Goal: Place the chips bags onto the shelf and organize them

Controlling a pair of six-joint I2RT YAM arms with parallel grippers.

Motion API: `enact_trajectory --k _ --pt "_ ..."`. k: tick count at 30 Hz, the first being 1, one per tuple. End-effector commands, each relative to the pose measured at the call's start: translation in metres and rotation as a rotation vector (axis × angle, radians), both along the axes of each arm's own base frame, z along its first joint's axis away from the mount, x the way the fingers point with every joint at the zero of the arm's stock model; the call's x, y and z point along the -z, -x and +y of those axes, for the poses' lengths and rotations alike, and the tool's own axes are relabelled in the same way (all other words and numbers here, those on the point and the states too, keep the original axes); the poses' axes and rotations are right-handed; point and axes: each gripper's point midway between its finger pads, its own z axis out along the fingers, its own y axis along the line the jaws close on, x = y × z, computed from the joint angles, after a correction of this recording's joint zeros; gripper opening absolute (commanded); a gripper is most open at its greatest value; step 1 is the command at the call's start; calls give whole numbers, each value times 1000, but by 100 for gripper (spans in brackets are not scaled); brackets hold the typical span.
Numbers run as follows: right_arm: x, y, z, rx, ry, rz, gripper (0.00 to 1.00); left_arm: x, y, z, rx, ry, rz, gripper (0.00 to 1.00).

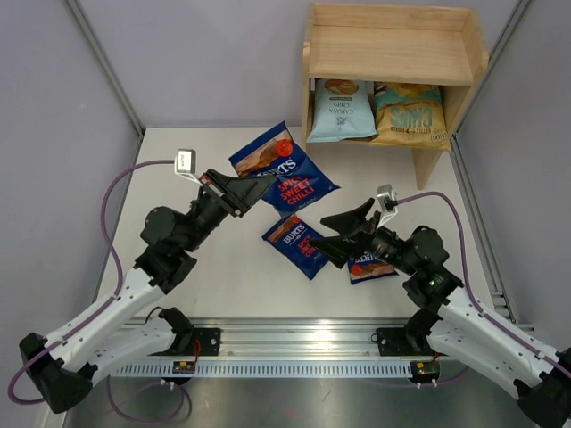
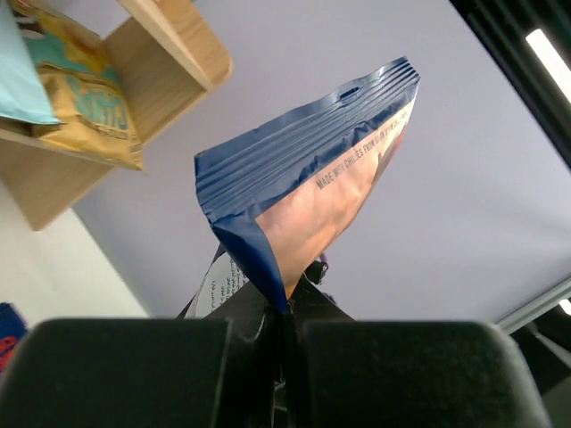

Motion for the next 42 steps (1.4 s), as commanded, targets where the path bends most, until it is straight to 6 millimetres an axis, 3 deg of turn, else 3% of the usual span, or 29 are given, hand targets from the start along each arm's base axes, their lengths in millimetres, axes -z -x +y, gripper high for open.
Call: enact_trajectory --k 1,4,9,19,24,29,37,40,41,42 --pt "-64 15 2 -77 -191 -165 99 -58 20 -3 143 205 -68 0" --pt "-77 10 0 -48 -246 -200 99 -56 18 -13 199 250 -38 0" --pt "-80 -12 -15 102 -317 -199 97 -46 20 -26 241 266 13 0" --pt "-105 -7 -11 62 -371 -279 86 -36 20 -31 277 332 99 0" --pt "-117 0 -9 24 -383 -319 72 -31 19 -35 296 333 140 0" --pt "-128 -3 -9 34 -412 -340 67 -24 15 -39 301 326 168 0" --pt "-121 -5 -7 36 -375 -307 21 -20 1 -38 183 216 166 1" --pt "-116 -15 -10 84 -351 -215 16 -16 -10 -33 77 130 133 16" --pt "-120 -21 -17 128 -378 -163 14 -26 -11 -30 38 89 67 20" --pt "-103 -31 -14 160 -323 -78 11 -26 -15 -29 11 65 54 28"
